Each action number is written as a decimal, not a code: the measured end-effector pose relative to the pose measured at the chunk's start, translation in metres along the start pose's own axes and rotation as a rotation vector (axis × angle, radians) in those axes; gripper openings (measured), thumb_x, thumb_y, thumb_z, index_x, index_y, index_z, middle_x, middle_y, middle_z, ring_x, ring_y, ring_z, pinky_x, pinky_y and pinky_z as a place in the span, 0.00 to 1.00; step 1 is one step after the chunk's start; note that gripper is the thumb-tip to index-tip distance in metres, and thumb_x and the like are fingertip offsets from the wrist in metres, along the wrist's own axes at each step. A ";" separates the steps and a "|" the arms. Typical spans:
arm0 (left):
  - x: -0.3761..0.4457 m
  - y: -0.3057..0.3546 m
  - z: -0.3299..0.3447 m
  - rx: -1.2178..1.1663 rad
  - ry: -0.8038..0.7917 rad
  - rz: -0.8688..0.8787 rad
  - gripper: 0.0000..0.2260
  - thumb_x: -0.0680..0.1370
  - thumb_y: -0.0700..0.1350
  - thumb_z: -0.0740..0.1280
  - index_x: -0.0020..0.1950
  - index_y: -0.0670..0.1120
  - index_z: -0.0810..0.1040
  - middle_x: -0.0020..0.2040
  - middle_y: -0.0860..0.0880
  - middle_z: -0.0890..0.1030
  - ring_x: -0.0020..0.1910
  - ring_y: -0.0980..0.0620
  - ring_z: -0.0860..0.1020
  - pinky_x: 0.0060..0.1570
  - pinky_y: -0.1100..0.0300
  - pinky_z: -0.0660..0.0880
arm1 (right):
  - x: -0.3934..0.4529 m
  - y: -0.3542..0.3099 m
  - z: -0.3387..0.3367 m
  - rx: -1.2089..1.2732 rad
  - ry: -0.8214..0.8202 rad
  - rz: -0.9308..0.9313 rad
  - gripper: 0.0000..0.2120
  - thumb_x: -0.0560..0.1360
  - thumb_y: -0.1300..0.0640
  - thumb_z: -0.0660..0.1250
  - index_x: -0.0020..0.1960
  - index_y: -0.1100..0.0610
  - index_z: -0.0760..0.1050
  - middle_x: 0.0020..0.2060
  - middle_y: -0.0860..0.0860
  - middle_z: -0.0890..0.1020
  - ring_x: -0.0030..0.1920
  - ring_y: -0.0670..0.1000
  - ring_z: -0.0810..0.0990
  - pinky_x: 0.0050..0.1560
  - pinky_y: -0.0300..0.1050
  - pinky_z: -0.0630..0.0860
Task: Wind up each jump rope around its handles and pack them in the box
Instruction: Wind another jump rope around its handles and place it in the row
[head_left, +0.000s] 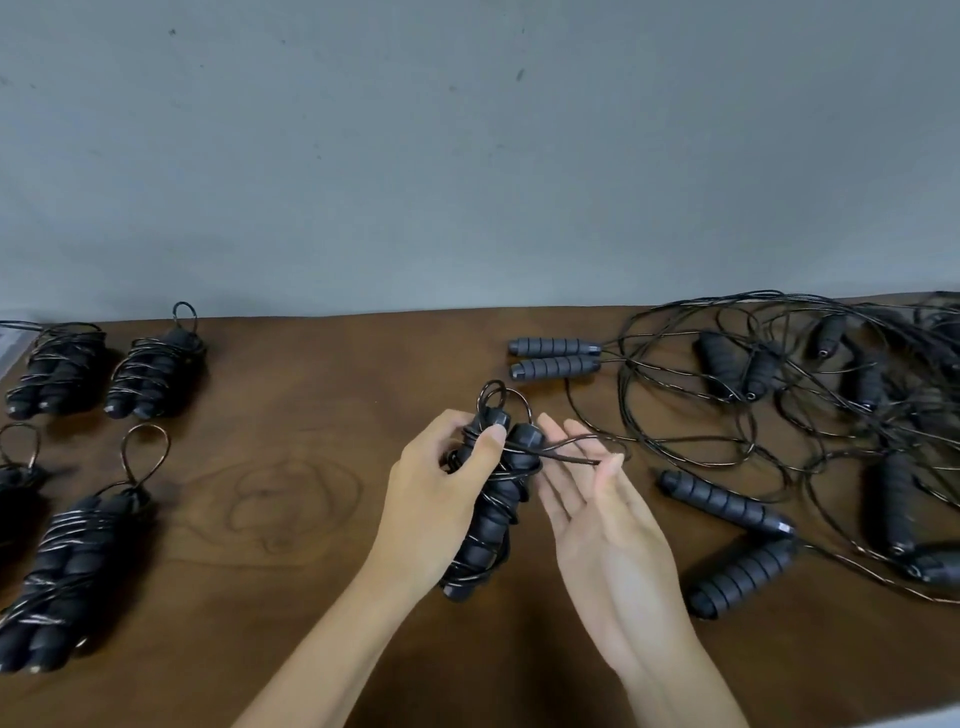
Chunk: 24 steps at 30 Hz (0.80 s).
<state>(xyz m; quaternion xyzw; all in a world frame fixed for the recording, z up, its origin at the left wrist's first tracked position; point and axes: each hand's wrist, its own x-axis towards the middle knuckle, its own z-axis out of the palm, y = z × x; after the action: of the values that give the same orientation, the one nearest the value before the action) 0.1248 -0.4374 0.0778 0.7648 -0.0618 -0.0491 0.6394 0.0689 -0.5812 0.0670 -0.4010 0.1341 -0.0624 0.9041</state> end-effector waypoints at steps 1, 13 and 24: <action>-0.001 0.002 0.007 -0.007 -0.019 -0.016 0.07 0.84 0.52 0.65 0.52 0.53 0.82 0.44 0.54 0.85 0.44 0.54 0.84 0.48 0.57 0.79 | 0.003 -0.006 -0.003 0.004 0.022 -0.013 0.23 0.81 0.49 0.56 0.71 0.59 0.72 0.66 0.53 0.81 0.68 0.52 0.78 0.73 0.52 0.66; -0.004 0.010 0.060 -0.036 -0.056 -0.026 0.09 0.85 0.51 0.64 0.63 0.60 0.80 0.52 0.53 0.87 0.52 0.50 0.85 0.59 0.47 0.81 | 0.027 -0.056 -0.038 -0.487 0.224 -0.253 0.06 0.79 0.59 0.69 0.54 0.57 0.84 0.42 0.49 0.88 0.49 0.48 0.86 0.57 0.40 0.79; -0.007 0.001 0.073 0.068 -0.027 0.009 0.14 0.86 0.49 0.62 0.71 0.61 0.76 0.58 0.59 0.85 0.58 0.58 0.83 0.62 0.52 0.80 | 0.054 -0.099 -0.033 -1.979 -0.259 -0.709 0.12 0.78 0.56 0.72 0.36 0.56 0.79 0.28 0.47 0.74 0.35 0.51 0.72 0.30 0.41 0.66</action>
<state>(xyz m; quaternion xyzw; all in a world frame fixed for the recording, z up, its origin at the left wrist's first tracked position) 0.1066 -0.5075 0.0653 0.7850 -0.0755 -0.0546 0.6124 0.1105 -0.6828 0.1089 -0.9786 -0.0971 -0.1424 0.1120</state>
